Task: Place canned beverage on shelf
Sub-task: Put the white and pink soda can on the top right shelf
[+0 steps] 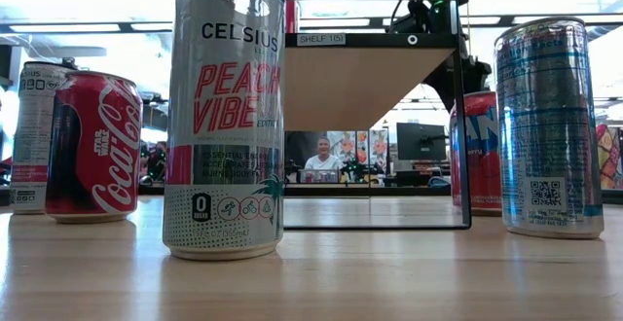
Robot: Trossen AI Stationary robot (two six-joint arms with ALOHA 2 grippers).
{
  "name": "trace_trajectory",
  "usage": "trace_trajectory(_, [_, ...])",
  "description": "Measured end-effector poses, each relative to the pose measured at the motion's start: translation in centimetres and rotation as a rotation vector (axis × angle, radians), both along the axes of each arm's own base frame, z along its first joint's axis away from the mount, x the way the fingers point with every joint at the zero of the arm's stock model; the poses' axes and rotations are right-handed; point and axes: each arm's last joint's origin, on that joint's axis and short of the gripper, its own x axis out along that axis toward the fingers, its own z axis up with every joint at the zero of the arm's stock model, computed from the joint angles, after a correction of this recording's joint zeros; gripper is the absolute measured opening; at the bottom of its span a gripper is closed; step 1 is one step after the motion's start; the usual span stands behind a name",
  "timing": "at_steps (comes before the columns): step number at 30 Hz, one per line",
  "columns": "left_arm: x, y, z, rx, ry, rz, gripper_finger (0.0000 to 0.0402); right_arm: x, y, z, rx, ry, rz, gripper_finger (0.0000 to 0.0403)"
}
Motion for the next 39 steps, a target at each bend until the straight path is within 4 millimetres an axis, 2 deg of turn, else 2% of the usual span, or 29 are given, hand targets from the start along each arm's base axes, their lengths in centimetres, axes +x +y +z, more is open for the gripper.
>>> trace_trajectory(10, [0.0,0.0,-0.1,-0.008,0.007,0.000,0.0000,0.0,0.0,-0.6,0.009,0.003,-0.011,0.0352])
trace_trajectory(21, [0.1,0.0,-0.2,-0.008,0.010,-0.002,0.0000,0.1,0.1,-3.7,0.052,-0.024,-0.012,0.0350])
trace_trajectory(26, [0.1,0.0,-0.2,-0.009,0.010,-0.005,0.0000,0.0,0.2,-4.8,0.059,-0.017,-0.013,0.0315])
trace_trajectory(31, [0.1,0.0,-0.2,-0.012,0.008,-0.006,0.0000,0.0,0.3,-5.1,0.060,-0.016,-0.022,0.0243])
trace_trajectory(39, [0.1,0.0,-0.1,-0.026,-0.005,-0.008,0.0000,0.0,0.3,-4.7,0.046,-0.029,-0.020,0.0237])
